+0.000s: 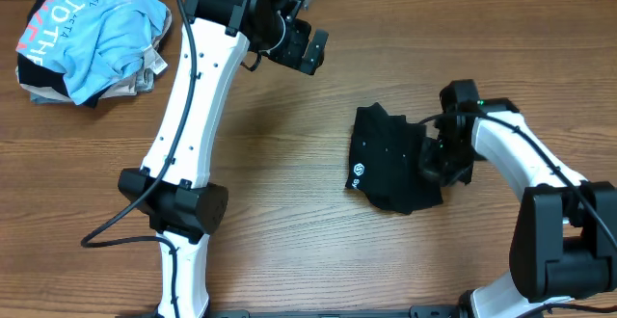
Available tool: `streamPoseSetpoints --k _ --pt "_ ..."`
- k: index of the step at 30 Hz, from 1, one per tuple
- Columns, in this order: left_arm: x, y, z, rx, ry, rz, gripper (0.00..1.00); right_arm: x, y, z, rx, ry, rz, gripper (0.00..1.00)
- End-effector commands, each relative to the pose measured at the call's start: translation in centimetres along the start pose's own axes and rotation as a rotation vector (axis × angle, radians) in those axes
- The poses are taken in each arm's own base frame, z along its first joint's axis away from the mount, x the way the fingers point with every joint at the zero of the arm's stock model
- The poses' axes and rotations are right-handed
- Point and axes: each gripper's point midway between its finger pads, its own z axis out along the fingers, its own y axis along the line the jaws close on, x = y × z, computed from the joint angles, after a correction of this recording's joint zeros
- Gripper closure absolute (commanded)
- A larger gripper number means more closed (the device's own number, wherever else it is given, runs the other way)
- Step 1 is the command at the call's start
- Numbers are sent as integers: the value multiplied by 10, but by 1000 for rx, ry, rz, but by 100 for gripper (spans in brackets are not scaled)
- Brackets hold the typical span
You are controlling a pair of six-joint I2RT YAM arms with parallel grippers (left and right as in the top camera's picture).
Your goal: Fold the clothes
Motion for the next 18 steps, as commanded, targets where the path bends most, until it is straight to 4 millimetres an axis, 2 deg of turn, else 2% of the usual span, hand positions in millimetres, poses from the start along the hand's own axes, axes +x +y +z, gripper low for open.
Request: streamPoseSetpoints --k 1,3,7,12,15,18 --pt "6 2 12 9 34 30 0 -11 2 -12 -19 -56 41 57" --pt "9 -5 16 39 49 39 0 -20 12 -31 -72 -89 40 47" --pt "17 -28 22 99 82 77 0 -47 23 -95 -138 -229 46 24" --pt "34 -80 32 234 139 200 0 -76 12 -168 -192 -397 100 16" --pt "50 -114 47 295 185 291 0 -89 -6 -190 -202 -455 154 14" --pt "68 -143 71 323 230 380 1 -93 -25 -192 -199 -460 204 13"
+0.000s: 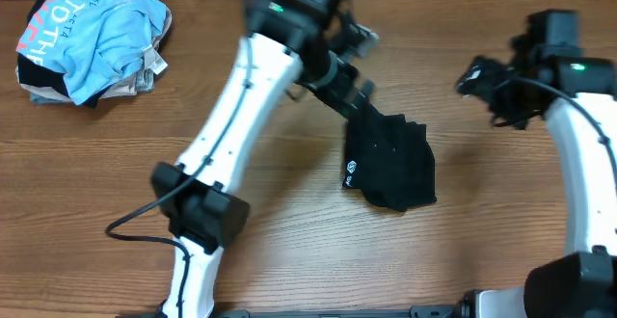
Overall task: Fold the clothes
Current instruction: 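Grasp the folded black shirt with the left gripper and lift it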
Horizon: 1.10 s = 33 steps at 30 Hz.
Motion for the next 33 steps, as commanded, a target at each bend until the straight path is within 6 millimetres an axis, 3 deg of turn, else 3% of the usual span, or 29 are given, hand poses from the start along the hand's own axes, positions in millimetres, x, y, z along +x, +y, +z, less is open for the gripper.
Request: streamPoseSetpoints --k 1,4,9,13,18,21,27,30,33 --pt "11 -35 40 79 71 139 1 -6 -17 -4 15 -3 53 13" --pt "28 -42 77 26 144 230 1 -9 -29 -6 29 -3 85 13" --pt "64 -36 127 -31 259 353 1 -8 -36 -7 41 5 82 13" --pt "83 -10 152 -135 305 366 1 -8 -36 -7 40 4 83 13" --pt "96 43 165 -355 326 318 0 -9 -36 -7 40 4 82 13" --pt "98 80 160 -521 322 262 0 -9 -36 -7 40 3 82 12" --pt "91 157 118 -826 306 186 0 -9 -36 -7 39 1 81 12" --pt "86 183 97 -930 339 236 0 -9 -36 -7 39 1 77 12" --pt "72 193 74 -1020 328 239 0 -9 -36 -7 39 1 78 12"
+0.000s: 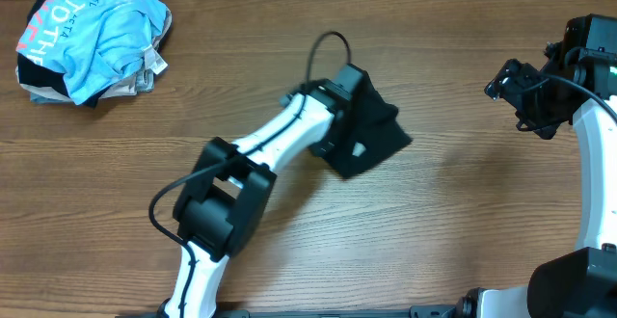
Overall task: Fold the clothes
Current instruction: 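Grasp the folded black shirt with the left gripper and lift it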
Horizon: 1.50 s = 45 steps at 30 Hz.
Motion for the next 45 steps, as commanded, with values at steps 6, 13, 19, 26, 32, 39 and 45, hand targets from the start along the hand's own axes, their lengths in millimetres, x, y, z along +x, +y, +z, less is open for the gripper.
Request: streamPoseSetpoints --k 6,13,19,26,32,39,45 --pt "-27 36 -54 -43 -33 47 0 -3 2 -2 -9 -10 -24 12" --pt "-72 -31 -139 369 -282 162 0 -3 2 -2 -8 -10 -34 12" --pt "-62 -59 -124 470 -226 164 0 0 1 -2 -5 0 -40 12" --pt "-41 -97 -81 526 -106 195 0 1 0 -2 -2 7 -46 12" --pt "-34 -123 -44 543 -22 225 0 2 0 -2 -1 9 -45 12" --pt "-23 -141 -2 531 76 215 4 4 -1 -2 2 18 -43 11" --pt "-22 -116 7 379 119 118 64 3 0 -2 0 12 -44 12"
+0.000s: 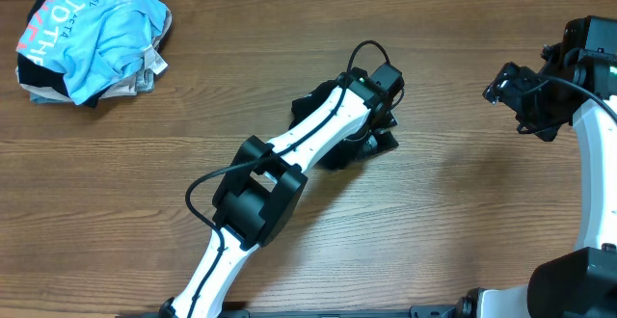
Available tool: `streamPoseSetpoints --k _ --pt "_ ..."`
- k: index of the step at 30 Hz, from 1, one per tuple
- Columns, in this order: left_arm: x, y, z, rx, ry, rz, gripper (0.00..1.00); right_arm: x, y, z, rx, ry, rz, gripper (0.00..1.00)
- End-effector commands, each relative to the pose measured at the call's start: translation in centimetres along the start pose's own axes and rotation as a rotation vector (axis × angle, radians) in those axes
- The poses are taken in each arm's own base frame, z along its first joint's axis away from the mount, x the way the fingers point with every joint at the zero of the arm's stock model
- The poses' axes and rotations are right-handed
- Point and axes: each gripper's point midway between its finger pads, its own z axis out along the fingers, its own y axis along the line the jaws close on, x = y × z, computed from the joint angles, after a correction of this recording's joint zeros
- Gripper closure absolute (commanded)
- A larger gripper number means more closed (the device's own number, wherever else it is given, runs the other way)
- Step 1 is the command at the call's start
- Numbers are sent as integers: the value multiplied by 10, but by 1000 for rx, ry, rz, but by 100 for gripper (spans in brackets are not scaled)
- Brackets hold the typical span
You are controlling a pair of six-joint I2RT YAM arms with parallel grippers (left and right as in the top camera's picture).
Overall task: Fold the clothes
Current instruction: 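Grasp the folded black shirt with the left gripper and lift it, then carry the shirt to the clothes pile and place it on top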
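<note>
A folded black garment (378,145) lies at the middle of the table. My left arm reaches across it and hides most of it. Only dark edges show beside the wrist. My left gripper (379,116) is down on the garment; its fingers are hidden under the wrist, so their state is unclear. My right gripper (503,85) hangs raised at the far right, well clear of the garment, apparently open with nothing in it.
A heap of unfolded clothes topped by a light blue printed shirt (96,29) sits at the back left corner. The wooden table (463,231) runs under everything. The left arm's elbow (258,191) sits over the table's middle front.
My left wrist has shifted slightly right and turned over the black garment, which now shows less from under it. The right arm and the clothes heap stay where they were.
First my right gripper was at the black garment's right edge and my left was raised at the back. Then the right lifted away and the left reached the garment's back edge. The garment then lay further left under the left wrist, where it remains.
</note>
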Motion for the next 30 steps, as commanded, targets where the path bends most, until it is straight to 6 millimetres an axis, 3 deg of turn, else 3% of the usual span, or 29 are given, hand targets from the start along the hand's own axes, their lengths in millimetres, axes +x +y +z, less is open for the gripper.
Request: streamPoseSetpoints --k 1,5,8,15,19,24,27,30 --pt "22 1 40 -39 128 -72 78 -3 2 -2 -10 -12 -7 12" --pt "22 27 29 -177 135 -157 96 -3 2 -2 -10 -12 -7 12" --pt "19 50 10 -288 125 -222 96 -4 2 -2 -10 -13 -8 12" --pt "18 124 -76 -423 38 -394 96 -4 2 -2 -11 -15 -8 12" --pt "42 189 -146 -568 -38 -517 96 -4 2 -2 -11 -15 -15 11" --pt "79 253 -228 -677 -193 -623 96 -5 2 -2 -12 -19 -16 12" --pt "119 290 -272 -761 -271 -712 96 -5 3 -2 -12 -18 -16 12" --pt "165 324 -304 -844 -311 -798 96 -4 2 -2 -11 -15 -16 12"
